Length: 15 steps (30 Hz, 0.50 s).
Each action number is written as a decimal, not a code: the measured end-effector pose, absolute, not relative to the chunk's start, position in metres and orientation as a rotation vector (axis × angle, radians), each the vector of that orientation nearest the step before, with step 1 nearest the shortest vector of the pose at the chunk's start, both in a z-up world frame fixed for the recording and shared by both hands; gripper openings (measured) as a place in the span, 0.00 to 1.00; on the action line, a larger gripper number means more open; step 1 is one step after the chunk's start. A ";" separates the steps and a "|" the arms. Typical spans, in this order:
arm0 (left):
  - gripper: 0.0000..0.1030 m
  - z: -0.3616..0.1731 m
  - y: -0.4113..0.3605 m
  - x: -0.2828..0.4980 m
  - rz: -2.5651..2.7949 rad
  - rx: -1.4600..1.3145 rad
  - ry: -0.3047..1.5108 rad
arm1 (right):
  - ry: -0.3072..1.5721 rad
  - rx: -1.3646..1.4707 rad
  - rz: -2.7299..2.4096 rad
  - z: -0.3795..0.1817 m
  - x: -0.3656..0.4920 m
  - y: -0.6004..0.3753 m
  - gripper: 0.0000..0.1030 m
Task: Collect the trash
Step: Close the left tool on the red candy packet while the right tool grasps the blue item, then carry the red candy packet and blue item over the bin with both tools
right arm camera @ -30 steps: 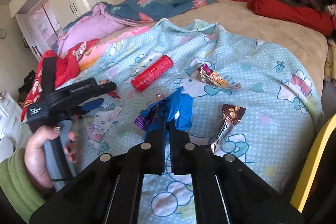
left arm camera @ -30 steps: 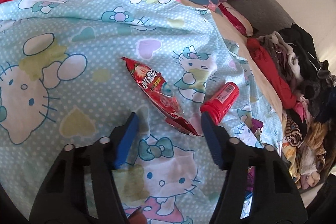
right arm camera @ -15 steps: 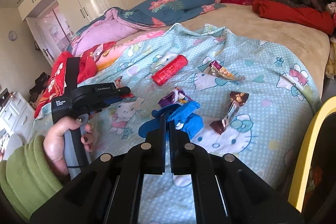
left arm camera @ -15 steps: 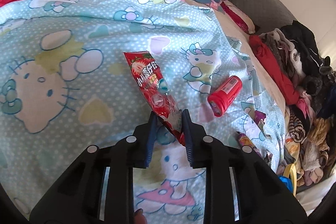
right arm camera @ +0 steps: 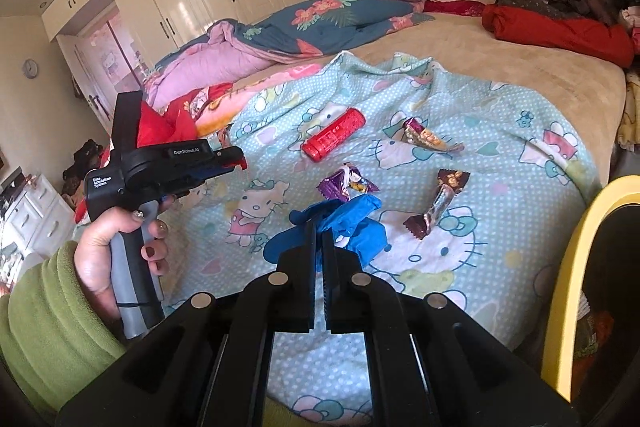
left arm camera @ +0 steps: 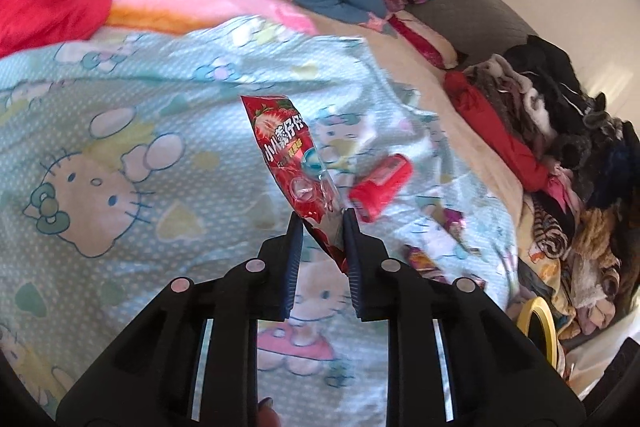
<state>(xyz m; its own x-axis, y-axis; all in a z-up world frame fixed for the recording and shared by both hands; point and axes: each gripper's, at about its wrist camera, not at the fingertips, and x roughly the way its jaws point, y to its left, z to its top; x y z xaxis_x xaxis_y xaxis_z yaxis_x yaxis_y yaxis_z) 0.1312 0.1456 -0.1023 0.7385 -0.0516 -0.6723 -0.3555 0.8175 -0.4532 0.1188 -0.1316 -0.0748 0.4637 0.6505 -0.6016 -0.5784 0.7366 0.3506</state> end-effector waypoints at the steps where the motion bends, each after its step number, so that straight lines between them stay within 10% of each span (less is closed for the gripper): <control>1: 0.14 -0.098 0.140 0.132 0.163 -0.592 0.726 | 0.777 0.106 0.753 -0.072 0.118 -0.134 0.03; 15: 0.14 -0.062 0.062 0.135 -0.025 -0.472 0.704 | 0.714 0.167 0.683 -0.048 0.116 -0.178 0.03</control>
